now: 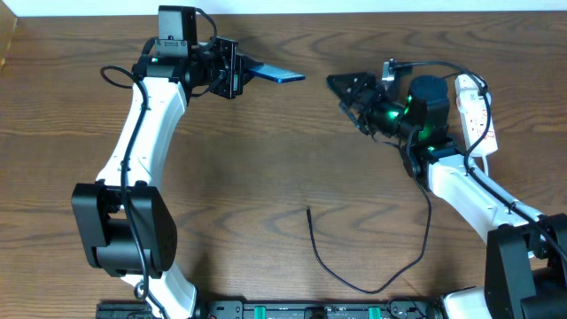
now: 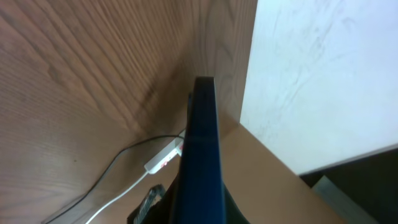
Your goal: Plug charger to phone and switch on socket
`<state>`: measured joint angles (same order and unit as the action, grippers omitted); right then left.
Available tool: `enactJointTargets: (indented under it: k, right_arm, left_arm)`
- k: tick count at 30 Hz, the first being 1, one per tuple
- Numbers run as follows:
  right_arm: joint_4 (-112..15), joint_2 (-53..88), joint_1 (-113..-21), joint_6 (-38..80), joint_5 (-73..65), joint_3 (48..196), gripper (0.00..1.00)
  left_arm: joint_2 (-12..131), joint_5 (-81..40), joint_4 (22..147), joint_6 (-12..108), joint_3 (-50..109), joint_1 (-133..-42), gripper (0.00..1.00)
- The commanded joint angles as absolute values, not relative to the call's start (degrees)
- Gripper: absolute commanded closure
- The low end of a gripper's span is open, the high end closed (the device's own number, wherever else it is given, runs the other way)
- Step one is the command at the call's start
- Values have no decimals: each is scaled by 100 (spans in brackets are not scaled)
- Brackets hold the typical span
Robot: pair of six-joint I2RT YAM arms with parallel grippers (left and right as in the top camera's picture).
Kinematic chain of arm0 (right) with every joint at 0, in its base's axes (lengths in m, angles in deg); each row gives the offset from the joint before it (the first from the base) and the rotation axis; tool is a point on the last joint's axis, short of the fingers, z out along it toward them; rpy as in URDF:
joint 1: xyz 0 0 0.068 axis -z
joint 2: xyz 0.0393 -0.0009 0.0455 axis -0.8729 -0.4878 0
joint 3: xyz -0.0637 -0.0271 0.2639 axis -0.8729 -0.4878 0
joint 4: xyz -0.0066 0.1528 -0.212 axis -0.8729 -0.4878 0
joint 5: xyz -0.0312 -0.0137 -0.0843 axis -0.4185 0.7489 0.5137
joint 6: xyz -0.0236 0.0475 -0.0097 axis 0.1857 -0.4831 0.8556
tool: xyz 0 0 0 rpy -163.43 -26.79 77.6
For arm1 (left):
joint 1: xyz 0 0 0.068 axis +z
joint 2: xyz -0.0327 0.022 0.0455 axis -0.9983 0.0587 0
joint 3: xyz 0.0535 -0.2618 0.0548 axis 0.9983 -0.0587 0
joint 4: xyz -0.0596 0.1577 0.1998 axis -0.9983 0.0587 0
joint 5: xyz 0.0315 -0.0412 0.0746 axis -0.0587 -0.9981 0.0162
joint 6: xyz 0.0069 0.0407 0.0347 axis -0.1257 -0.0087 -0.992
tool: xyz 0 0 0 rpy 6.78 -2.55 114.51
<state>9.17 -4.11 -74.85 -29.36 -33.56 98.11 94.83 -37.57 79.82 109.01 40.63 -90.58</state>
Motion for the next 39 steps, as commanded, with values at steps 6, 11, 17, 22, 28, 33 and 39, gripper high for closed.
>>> enactJointTargets:
  k: [6, 11, 17, 22, 28, 33, 39]
  right_arm:
    - [209, -324, -7445, -280, -3767, 9907, 1]
    - [-18, -324, -7452, 360, -3900, 9907, 4]
    - [-40, -324, -7452, 690, -4143, 9907, 6]
    - [-296, -324, -7452, 950, -4143, 9907, 7]
    - [-820, -324, -7463, 1278, -4145, 9907, 8]
    - [-1325, -324, -7526, 1381, -4115, 9907, 14]
    - [-2081, -322, -7697, 1379, -3675, 9907, 20]
  left_arm:
    - [9356, -4454, 8126, 10193, 4113, -9045, 93]
    - [9356, -4470, 8187, 10117, 4113, -9045, 92]
    - [9356, -4467, 8185, 9944, 4113, -9045, 93]
    - [9356, -4470, 8185, 9343, 4113, -9045, 93]
    - [9356, -4472, 8185, 8272, 4113, -9045, 92]
    - [9356, -4655, 8176, 7181, 4113, -9045, 92]
    - [9356, -5637, 7916, 6292, 4113, -8936, 93]
